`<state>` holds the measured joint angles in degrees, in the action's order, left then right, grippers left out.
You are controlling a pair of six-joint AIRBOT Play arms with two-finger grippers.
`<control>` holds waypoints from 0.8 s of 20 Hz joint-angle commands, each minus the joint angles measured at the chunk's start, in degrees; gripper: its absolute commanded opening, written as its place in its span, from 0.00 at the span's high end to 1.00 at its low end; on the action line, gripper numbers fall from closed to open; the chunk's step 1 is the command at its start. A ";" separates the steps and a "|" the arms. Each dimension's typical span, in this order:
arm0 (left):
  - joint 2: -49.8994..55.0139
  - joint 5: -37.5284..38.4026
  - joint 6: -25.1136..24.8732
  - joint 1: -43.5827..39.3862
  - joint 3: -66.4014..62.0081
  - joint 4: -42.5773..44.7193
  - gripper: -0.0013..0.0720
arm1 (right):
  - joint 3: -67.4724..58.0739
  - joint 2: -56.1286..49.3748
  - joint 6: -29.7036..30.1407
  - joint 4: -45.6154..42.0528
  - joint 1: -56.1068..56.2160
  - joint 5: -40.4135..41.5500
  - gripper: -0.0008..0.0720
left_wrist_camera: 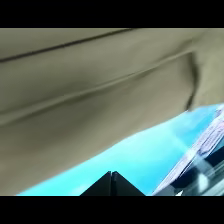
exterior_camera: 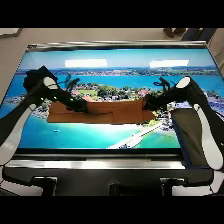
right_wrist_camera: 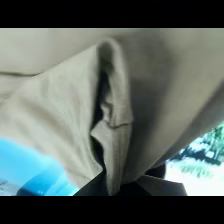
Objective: Fold the shirts.
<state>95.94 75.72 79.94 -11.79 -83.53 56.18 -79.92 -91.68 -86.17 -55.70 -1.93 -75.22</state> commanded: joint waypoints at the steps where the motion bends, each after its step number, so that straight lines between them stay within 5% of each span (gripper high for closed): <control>1: 2.67 -12.39 1.75 -9.27 1.27 -4.13 0.94 | -0.04 8.15 -0.63 0.07 0.83 -4.37 0.94; 11: 11.78 -25.77 4.02 -25.35 1.27 -27.80 0.94 | -0.04 34.03 -5.49 0.59 2.01 -8.28 0.94; 16: 11.08 -32.83 -0.52 -29.62 1.27 -33.59 0.94 | -0.04 34.62 -4.87 0.63 2.01 -8.50 0.94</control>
<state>107.39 47.35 81.10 -39.77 -82.28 25.50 -79.92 -57.91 -91.11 -55.18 0.10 -83.55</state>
